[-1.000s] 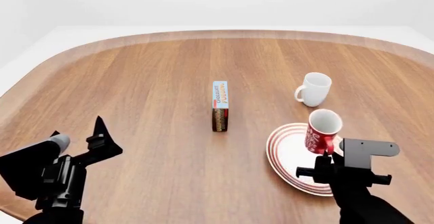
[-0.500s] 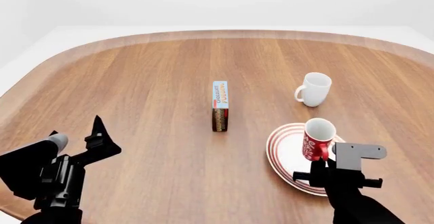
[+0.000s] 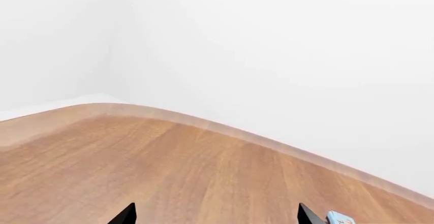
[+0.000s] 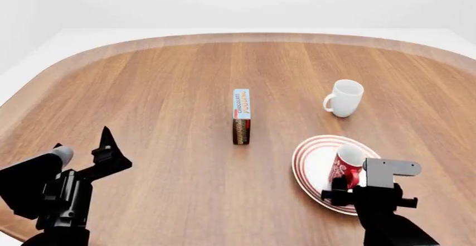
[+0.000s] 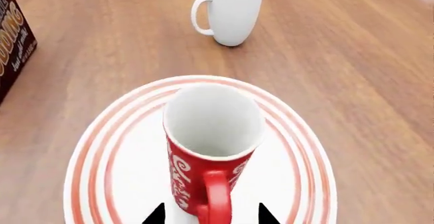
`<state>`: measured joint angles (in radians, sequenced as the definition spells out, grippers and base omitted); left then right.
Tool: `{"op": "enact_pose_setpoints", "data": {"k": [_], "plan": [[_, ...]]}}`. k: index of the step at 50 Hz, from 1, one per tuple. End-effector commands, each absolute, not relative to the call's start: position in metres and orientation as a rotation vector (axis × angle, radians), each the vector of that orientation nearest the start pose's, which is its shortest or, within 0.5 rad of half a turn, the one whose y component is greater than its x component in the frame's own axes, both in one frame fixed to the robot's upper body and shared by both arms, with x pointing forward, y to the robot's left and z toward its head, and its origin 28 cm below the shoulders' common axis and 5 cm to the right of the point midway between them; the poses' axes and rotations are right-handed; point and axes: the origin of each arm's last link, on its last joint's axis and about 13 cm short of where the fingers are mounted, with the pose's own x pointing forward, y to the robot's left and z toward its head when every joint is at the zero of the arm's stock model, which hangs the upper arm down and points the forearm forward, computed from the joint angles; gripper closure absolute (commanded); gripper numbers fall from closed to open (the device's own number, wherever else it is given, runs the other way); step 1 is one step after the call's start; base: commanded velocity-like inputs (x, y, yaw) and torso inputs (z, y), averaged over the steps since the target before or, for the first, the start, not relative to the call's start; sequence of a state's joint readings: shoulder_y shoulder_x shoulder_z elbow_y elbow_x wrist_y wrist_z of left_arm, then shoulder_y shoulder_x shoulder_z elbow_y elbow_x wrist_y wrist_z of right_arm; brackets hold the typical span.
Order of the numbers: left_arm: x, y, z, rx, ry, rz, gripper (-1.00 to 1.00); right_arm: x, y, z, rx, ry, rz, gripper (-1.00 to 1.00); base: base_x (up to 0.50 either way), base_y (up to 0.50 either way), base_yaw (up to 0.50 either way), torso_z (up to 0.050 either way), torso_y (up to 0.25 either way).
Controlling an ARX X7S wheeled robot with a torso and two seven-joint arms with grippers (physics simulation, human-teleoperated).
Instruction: Pick up the red mug and put it on the plate
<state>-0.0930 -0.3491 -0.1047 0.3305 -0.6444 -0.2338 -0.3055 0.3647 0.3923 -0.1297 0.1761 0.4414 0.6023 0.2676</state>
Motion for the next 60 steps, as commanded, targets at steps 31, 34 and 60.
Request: {"op": "enact_pose_setpoints", "data": {"k": [31,34,60], "plan": [[0.223,0.276,0.109,-0.297,-0.162,0.190,-1.00,0.209,-0.164,0.105,-0.070,0.153,-0.234,-1.00,0.00,0.00,0.00,0.000,0.000],[0.223,0.276,0.109,-0.297,-0.163,0.189,-1.00,0.205,-0.162,0.114,-0.083,0.127,-0.236,-1.00,0.00,0.00,0.00,0.000,0.000],[0.216,0.275,0.113,-0.293,-0.182,0.171,-1.00,0.167,-0.141,0.181,-0.323,-0.363,-0.266,-1.00,0.00,0.00,0.00,0.000,0.000]]}}
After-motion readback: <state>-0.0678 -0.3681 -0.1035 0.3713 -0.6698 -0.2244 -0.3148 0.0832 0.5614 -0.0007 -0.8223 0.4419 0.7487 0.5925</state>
